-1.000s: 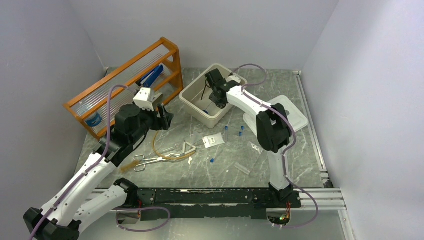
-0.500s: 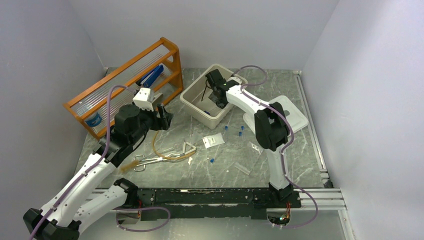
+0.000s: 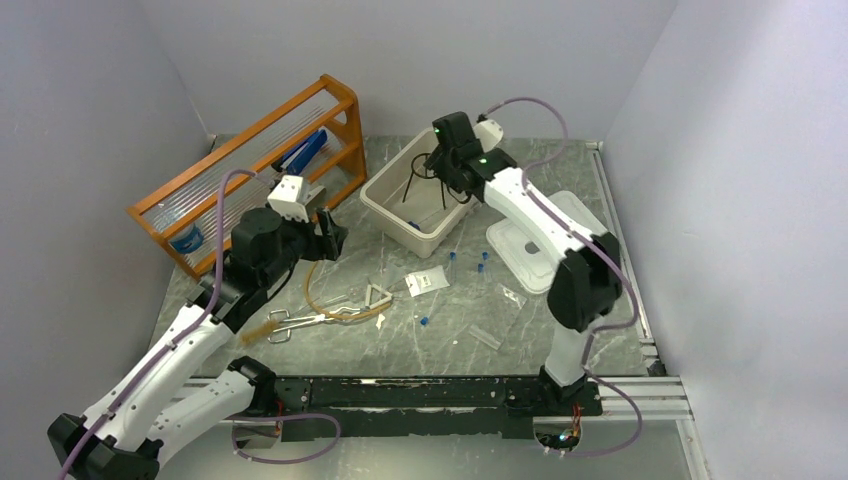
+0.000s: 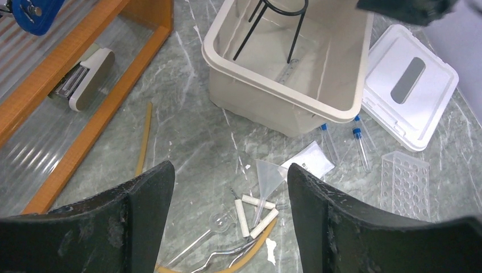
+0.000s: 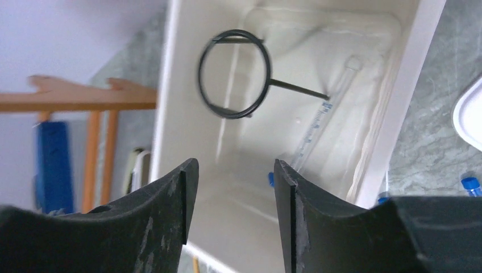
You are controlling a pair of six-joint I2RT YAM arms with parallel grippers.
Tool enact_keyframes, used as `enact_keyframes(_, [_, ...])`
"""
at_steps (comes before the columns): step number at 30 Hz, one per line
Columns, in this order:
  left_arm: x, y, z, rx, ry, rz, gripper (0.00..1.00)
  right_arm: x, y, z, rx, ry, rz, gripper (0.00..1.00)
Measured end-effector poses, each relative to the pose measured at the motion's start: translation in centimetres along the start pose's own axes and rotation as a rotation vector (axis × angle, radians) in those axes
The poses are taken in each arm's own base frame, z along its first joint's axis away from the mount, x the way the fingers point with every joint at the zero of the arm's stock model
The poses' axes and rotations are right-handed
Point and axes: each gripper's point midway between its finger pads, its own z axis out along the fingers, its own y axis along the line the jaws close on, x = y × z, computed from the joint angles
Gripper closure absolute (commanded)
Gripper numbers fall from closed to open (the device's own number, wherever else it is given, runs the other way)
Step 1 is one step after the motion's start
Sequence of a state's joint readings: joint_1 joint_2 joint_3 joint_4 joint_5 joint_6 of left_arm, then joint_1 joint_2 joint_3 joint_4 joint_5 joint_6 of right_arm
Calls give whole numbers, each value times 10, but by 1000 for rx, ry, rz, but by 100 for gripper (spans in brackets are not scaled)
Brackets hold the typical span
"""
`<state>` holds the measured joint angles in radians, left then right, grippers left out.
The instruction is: Organize the chemistry lab equipment
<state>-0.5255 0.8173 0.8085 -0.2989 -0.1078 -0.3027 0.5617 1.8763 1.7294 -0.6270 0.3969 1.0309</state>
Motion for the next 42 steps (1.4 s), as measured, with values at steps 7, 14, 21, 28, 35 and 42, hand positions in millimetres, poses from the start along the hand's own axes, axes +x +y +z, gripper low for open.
enact_keyframes(7, [8, -1, 5, 11, 33, 14, 14, -22, -3, -66, -165, -34, -96, 40])
enact_keyframes(14, [20, -2, 9, 23, 84, 39, 3, 15, -58, -90, -180, 67, -266, 37])
enact_keyframes(21, [27, -18, 9, 118, 121, 48, 13, 66, -104, -102, -244, 206, -387, 37])
enact_keyframes(28, [58, -30, 22, 182, 246, 37, 21, 151, -140, -92, -324, 410, -352, 39])
enact_keyframes(35, [100, -20, 30, 101, 404, -5, 29, 194, -135, -101, -418, 447, -265, 47])
enact_keyframes(42, [158, 18, 28, -130, 622, -27, 30, 206, -112, -109, -499, 417, -205, 47])
